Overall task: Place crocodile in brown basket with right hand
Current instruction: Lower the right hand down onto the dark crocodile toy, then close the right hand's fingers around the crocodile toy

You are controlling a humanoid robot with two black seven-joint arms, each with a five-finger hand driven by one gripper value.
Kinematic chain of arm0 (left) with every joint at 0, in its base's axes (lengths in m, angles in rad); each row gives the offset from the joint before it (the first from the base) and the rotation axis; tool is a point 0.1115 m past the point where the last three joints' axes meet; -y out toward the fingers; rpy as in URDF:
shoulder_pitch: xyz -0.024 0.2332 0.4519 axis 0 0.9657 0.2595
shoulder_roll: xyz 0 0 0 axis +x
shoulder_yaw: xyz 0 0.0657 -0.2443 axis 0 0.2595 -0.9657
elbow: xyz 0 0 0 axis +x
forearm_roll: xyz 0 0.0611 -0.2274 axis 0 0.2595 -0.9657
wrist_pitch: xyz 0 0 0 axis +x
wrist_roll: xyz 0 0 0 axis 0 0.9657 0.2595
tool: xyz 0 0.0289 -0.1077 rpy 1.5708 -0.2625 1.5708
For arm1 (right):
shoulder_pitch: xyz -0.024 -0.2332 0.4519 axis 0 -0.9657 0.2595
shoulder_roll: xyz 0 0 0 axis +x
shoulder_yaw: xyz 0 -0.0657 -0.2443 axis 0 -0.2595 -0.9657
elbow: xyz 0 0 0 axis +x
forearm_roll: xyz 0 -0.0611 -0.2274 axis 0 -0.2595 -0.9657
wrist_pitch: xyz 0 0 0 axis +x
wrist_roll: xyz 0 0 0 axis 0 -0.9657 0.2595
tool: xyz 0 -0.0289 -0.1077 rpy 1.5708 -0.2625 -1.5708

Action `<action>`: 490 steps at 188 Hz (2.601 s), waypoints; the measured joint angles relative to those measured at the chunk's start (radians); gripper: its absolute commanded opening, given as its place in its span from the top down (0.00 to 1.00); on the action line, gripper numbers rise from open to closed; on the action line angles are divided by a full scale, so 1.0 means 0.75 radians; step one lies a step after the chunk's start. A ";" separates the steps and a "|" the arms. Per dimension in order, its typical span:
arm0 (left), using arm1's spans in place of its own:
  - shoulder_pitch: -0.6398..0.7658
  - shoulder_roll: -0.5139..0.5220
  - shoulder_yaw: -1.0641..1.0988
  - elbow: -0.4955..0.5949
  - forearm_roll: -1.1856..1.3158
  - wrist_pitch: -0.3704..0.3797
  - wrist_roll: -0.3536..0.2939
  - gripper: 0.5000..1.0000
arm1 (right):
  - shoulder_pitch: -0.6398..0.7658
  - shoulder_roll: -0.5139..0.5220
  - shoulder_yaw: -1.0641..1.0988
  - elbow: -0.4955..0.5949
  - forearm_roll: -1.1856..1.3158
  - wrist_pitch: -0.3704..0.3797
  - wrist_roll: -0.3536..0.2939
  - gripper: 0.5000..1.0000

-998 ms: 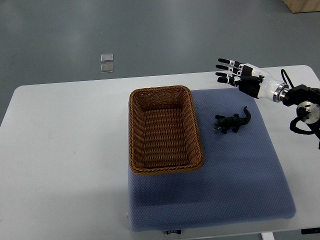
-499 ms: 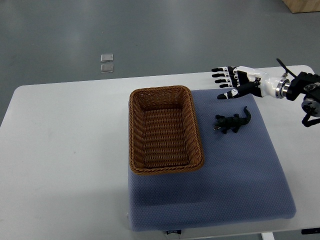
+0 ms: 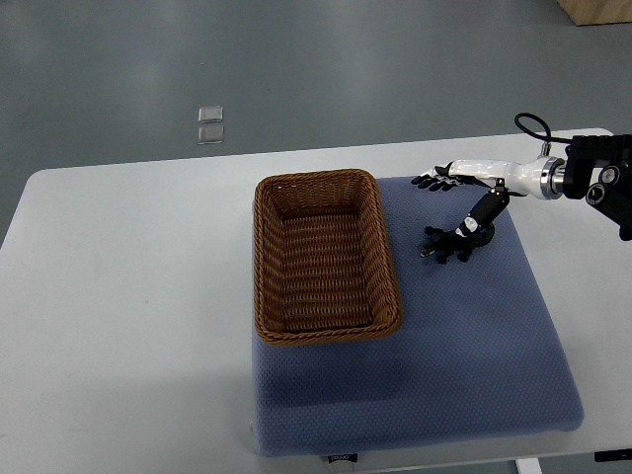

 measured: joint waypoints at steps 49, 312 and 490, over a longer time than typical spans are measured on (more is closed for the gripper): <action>-0.001 0.000 0.000 0.000 0.000 0.000 0.000 0.00 | -0.012 0.017 -0.148 0.034 -0.068 -0.202 0.000 0.14; -0.001 0.000 0.000 0.000 0.000 0.000 0.000 0.00 | -0.031 0.015 -0.277 0.048 -0.106 -0.431 0.060 1.00; 0.000 0.000 0.000 0.000 0.000 0.000 0.000 0.00 | -0.023 -0.003 -0.277 0.042 -0.108 -0.484 0.084 1.00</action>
